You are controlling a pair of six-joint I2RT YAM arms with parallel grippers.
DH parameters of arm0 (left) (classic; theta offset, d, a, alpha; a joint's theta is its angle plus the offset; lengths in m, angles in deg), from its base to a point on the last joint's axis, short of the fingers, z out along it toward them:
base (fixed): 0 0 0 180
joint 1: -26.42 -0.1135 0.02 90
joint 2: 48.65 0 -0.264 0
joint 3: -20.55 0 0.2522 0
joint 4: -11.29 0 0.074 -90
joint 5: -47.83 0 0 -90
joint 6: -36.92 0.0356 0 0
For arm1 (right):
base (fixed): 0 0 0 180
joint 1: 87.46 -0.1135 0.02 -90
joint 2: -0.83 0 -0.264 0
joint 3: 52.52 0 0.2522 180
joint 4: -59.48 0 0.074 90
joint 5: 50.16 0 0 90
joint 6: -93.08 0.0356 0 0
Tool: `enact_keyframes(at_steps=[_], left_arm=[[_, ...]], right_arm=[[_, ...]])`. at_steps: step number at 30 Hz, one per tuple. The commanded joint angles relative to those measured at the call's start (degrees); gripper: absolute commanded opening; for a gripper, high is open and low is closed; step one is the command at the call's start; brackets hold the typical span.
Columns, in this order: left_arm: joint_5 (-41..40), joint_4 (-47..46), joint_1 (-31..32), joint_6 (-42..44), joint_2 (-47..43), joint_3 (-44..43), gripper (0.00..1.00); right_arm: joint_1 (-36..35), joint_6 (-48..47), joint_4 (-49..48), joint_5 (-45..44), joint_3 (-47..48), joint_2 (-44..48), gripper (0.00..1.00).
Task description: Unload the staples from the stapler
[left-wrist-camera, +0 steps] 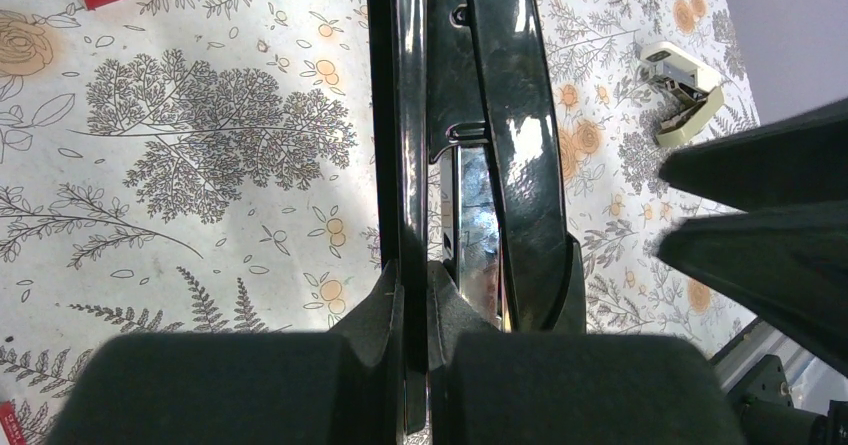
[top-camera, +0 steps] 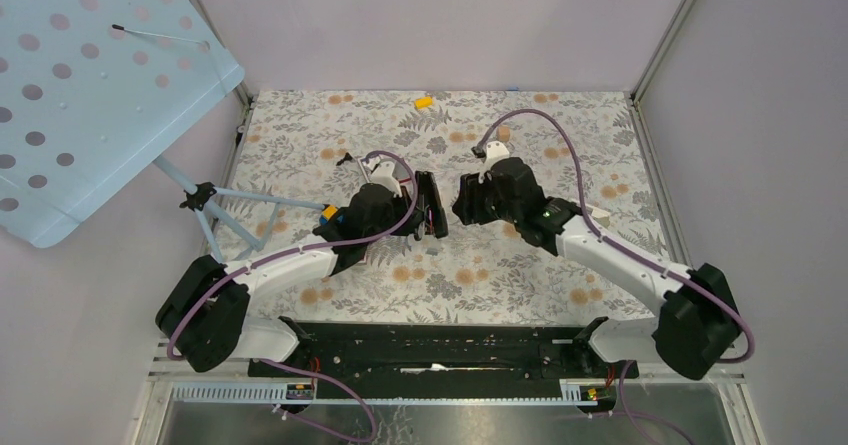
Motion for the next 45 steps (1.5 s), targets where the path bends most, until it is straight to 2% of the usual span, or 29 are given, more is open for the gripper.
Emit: enact_keyframes(at_steps=[1, 5, 9, 13, 22, 26, 32, 41, 45], left_arm=[[-0.3, -9.3, -0.9, -3.4, -2.5, 0.4, 0.00], [-1.5, -9.6, -1.7, -5.7, -2.8, 0.9, 0.00], [-1.1, -9.6, -2.1, -6.0, -2.3, 0.7, 0.00], [-0.3, -9.5, -2.2, -5.9, -2.0, 0.4, 0.00], [-0.4, -8.5, -2.2, -5.5, -2.0, 0.4, 0.00], [-0.2, -8.3, -2.2, -5.3, -1.8, 0.3, 0.00], [-0.1, -7.7, -2.2, -4.9, -1.6, 0.2, 0.00], [0.5, -7.4, -2.2, -4.3, -1.1, 0.2, 0.00], [0.9, -6.4, -2.2, -3.8, -0.7, -0.4, 0.00]], right_arm=[[-0.5, 1.3, -7.1, 4.5, -3.2, 6.1, 0.55], [-0.6, -2.3, -10.7, 16.5, -5.3, 6.5, 0.68], [-1.4, -7.3, -6.8, 16.8, -3.0, 2.4, 0.78], [-2.5, -11.2, -1.5, 13.5, 0.7, -3.0, 0.81], [-4.4, -11.4, -2.9, 13.9, 3.8, -9.1, 0.82], [-5.3, -11.5, -3.2, 9.1, 4.2, -10.5, 0.80], [-6.1, -12.8, -0.7, -4.0, 4.8, -10.5, 0.75], [-6.1, -9.6, -2.0, -18.8, 3.7, -7.4, 0.76], [-6.1, -7.0, -0.3, -26.1, 5.7, -8.8, 0.78]])
